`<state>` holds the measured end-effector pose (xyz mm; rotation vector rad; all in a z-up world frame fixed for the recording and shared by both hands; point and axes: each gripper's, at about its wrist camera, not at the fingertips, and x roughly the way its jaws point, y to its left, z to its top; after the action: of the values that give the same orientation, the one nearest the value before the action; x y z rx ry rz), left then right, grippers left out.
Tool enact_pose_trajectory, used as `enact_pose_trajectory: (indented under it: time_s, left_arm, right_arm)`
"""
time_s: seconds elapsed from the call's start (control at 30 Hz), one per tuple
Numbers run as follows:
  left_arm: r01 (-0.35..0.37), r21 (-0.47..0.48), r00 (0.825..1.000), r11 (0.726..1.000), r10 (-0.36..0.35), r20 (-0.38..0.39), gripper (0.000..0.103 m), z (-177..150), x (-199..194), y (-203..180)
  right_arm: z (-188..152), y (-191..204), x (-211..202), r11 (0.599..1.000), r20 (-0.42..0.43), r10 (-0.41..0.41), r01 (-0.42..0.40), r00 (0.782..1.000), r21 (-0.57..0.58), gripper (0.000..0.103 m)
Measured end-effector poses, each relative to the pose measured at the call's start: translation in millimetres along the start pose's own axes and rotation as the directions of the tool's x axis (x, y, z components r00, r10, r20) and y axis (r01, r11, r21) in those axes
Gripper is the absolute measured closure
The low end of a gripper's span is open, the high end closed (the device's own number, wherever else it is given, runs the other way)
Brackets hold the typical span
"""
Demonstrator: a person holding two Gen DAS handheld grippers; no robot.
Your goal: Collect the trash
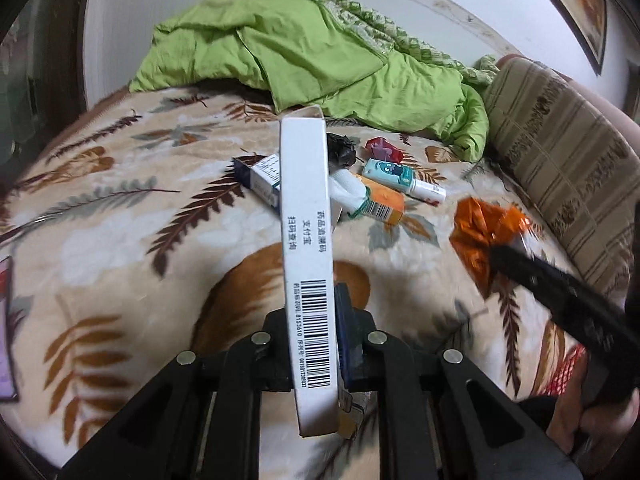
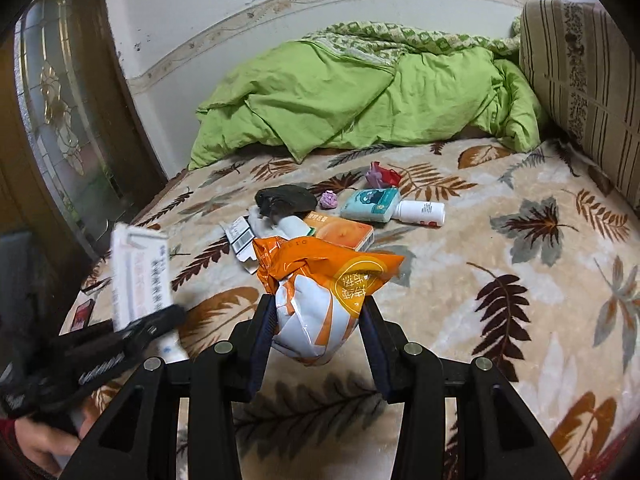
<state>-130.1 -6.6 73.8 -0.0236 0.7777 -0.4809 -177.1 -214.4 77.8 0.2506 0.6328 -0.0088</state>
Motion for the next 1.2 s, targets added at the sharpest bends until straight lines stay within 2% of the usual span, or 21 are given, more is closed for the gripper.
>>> enact_pose_trajectory:
  time_s: [0.1,0.33,0.77,1.2]
  left_arm:
    - [-0.027,0.019,1.000,0.999,0.026,0.015,0.089,-10.1,-9.9,2.1]
    - [-0.007,-0.004,0.999,1.000,0.007,0.044,0.089,-16.3,-15.0,8.1]
    - [0.005,-0.001,0.999,1.000,-0.005,0.043,0.089,-15.6,-12.4,8.7]
    - [-0.067,0.042,0.997,0.997,0.065,0.039,0.089,-17.6,-3.1,-1.4]
  right_arm:
    - [-5.3,4.2,-3.2,1.000,0.012,-0.002,0.002,1.000,-0.013,0.058]
    - [-9.4,0.9,-6.2,1.000,0.017,-0.026,0.026,1.000,0.004,0.058]
    - [-11.0,5.9,-5.3,0.999,0.013,-0.036,0.037,0.999,-0.023,0.058]
    - [-10.6,-4.8,-7.7,1.000,0.017,-0.001,0.000,1.000,0.021,0.058]
